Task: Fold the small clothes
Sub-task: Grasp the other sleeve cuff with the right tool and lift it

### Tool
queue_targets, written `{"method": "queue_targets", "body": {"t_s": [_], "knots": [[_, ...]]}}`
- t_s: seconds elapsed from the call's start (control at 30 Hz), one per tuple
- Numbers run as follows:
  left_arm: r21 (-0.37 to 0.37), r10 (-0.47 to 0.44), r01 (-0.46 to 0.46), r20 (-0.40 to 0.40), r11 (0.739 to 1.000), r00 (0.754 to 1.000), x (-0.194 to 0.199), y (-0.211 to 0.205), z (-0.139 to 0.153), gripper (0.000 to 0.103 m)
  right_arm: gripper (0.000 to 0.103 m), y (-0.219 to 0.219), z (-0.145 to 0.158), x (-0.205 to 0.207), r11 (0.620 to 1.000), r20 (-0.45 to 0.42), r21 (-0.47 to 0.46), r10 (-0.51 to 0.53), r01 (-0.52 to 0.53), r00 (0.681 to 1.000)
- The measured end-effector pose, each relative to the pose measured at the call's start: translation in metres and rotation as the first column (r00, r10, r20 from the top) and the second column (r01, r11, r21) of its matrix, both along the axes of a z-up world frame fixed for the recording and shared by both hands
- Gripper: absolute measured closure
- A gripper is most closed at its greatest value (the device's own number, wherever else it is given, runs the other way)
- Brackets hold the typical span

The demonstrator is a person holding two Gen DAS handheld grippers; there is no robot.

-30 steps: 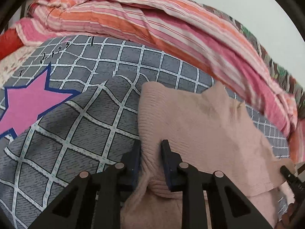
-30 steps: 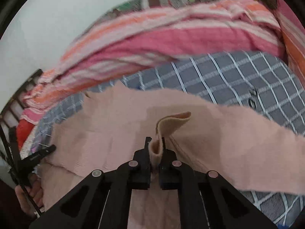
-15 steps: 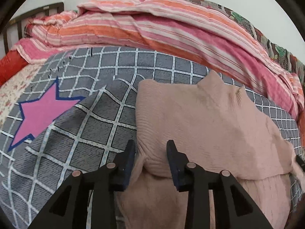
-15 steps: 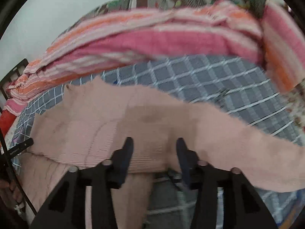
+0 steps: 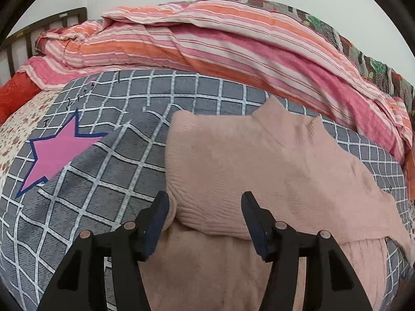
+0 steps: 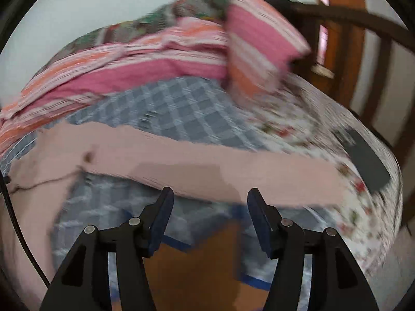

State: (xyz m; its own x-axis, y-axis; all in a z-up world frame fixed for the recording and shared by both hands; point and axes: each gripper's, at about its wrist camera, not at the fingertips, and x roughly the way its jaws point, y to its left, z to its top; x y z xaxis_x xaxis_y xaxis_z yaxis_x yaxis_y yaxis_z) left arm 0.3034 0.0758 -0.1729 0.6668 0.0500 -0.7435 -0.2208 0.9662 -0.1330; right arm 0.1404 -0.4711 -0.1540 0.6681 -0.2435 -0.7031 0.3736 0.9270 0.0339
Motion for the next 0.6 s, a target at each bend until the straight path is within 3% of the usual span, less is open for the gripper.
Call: {"method": "queue_targets", "body": {"t_s": [0.13,0.27,0.4,0.6], "knots": [[-0.028,0.025,-0.025,0.003,0.999,1.000,0.000,0.007,0.000,0.047,0.045,-0.034,-0.019,-0.015,0.996,-0.016,0.073,-0.043,0.044,0.999],[0.011,0.008,-0.008,-0.005,1.000,1.000,0.004,0.002,-0.002,0.047,0.045,-0.057,-0.031,-0.016,0.984,0.037,0.170,-0.062,0.055,0.997],[-0.017,0.016,-0.016,0.013,1.000,1.000,0.004,0.004,-0.002,0.045,0.045,-0.075,-0.034,-0.009,0.964,0.077,0.258,-0.091,0.068,0.993],[-0.102,0.045,-0.044,0.008,0.994,0.999,0.006,0.014,-0.006,0.042,0.047,-0.084,-0.029,0.010,0.968,0.069,0.237,-0.107,0.088,0.992]]}}
